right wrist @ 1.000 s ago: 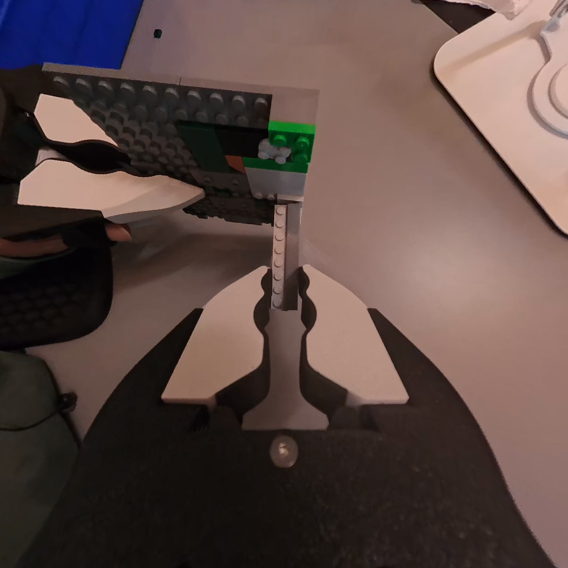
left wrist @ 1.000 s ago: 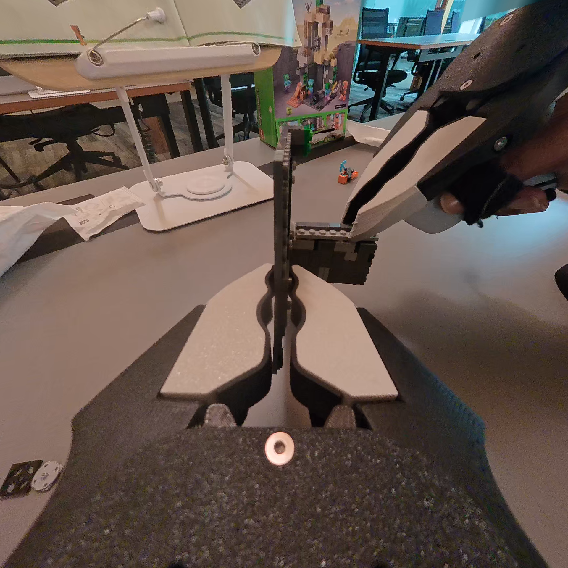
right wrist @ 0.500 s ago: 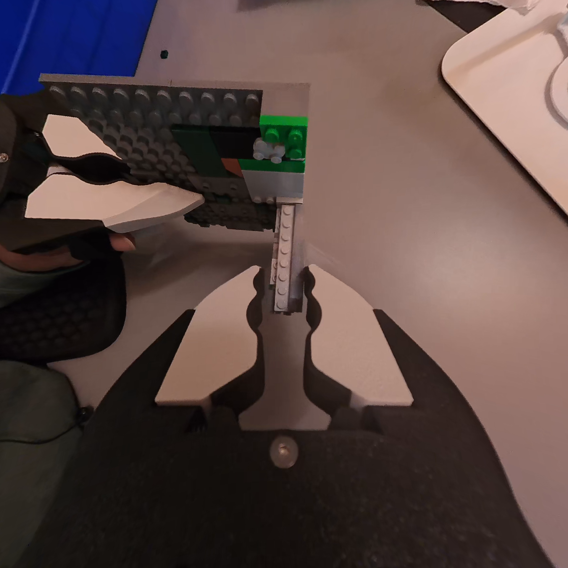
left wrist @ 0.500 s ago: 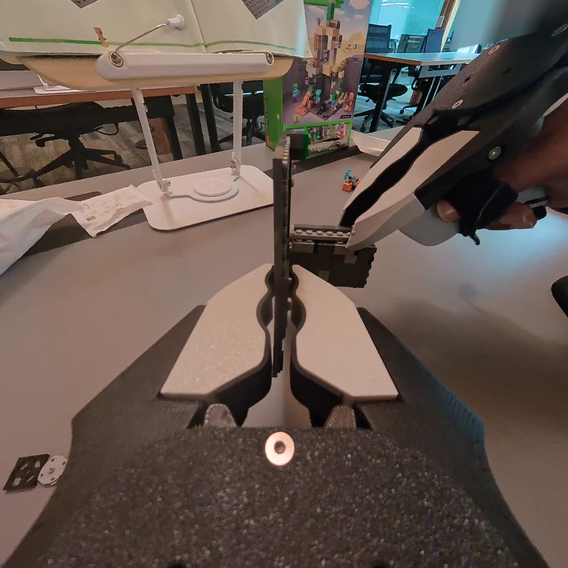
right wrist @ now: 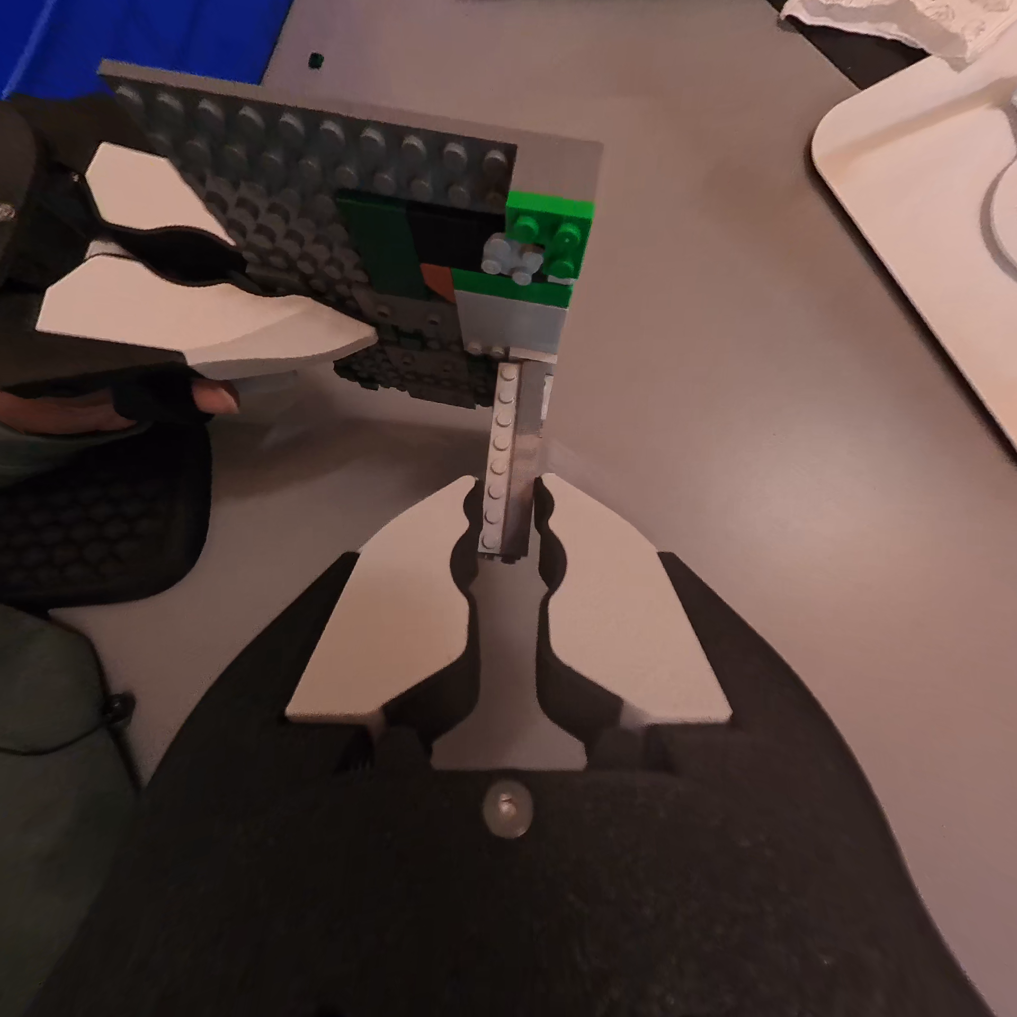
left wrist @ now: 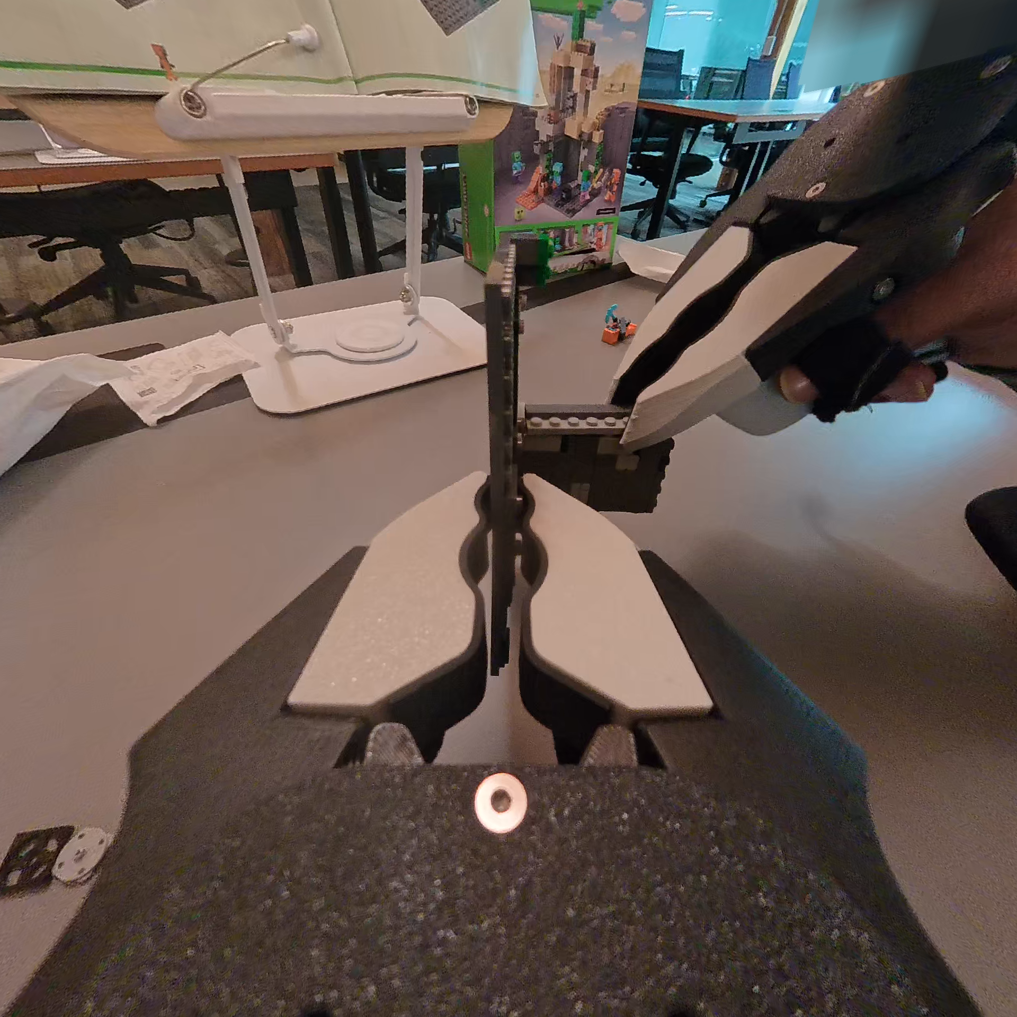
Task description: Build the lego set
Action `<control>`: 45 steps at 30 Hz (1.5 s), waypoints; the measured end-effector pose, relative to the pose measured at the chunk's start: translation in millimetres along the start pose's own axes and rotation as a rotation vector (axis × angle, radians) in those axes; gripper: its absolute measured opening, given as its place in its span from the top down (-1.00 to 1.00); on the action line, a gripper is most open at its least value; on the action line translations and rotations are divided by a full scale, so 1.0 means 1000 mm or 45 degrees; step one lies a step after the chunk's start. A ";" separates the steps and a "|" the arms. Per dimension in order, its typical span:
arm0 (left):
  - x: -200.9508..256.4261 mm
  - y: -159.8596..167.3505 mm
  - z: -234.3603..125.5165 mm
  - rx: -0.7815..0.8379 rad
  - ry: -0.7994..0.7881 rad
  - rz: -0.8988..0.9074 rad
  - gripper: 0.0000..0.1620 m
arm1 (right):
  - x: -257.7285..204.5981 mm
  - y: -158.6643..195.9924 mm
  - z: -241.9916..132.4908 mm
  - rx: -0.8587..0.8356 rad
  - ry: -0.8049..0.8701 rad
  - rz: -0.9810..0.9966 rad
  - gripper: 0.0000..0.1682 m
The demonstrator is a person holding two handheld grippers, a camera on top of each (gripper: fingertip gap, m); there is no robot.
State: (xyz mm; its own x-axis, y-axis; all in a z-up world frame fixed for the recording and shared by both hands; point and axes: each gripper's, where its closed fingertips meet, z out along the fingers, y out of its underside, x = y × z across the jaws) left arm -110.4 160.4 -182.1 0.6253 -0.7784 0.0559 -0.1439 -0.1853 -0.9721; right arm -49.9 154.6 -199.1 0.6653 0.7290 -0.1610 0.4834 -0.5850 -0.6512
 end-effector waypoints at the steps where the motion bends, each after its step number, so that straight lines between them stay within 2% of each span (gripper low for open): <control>1: 0.001 0.000 0.000 0.002 0.014 0.000 0.93 | -0.001 0.000 -0.002 -0.005 -0.010 -0.039 0.80; 8: 0.039 -0.002 0.000 0.007 0.296 0.026 0.92 | -0.018 0.021 -0.038 -0.087 -0.212 -0.623 0.80; 13: 0.042 0.008 0.004 -0.053 0.314 0.033 0.93 | -0.021 0.041 -0.040 -0.153 -0.301 -0.614 0.80; 17: 0.039 0.014 0.006 -0.084 0.317 0.036 0.93 | -0.029 0.055 -0.034 -0.088 -0.358 -0.658 0.80; 21: 0.045 0.017 0.006 -0.091 0.404 0.050 0.93 | -0.039 0.063 -0.054 -0.024 -0.504 -0.756 0.80; 24: 0.043 0.019 0.007 -0.100 0.401 0.074 0.93 | -0.046 0.091 -0.076 -0.166 -0.674 -0.840 0.80; 26: 0.041 0.019 0.007 -0.092 0.397 0.077 0.93 | -0.043 0.112 -0.078 -0.264 -0.702 -0.886 0.80; 32: 0.038 0.020 0.008 -0.098 0.375 0.074 0.93 | -0.020 0.154 -0.041 -0.420 -0.619 -1.025 0.81; 35: 0.039 0.021 0.009 -0.108 0.369 0.085 0.93 | -0.006 0.149 -0.029 -0.425 -0.541 -1.091 0.80; 39: 0.036 0.021 0.008 -0.105 0.357 0.076 0.93 | 0.016 0.126 -0.027 -0.371 -0.353 -1.118 0.71; 42: 0.034 0.020 0.008 -0.105 0.353 0.054 0.93 | 0.030 0.114 -0.030 -0.331 -0.161 -0.992 0.73; 45: 0.032 0.020 0.008 -0.104 0.342 0.031 0.93 | 0.033 0.122 -0.032 -0.375 0.006 -0.633 0.79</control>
State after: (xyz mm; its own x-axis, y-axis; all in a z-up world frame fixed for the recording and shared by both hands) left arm -87.0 136.6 -201.6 0.3966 -0.9123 0.1020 -0.2241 -0.2040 -0.9530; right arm 49.7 95.6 -260.1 0.3199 0.9404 0.1152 0.8760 -0.2473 -0.4140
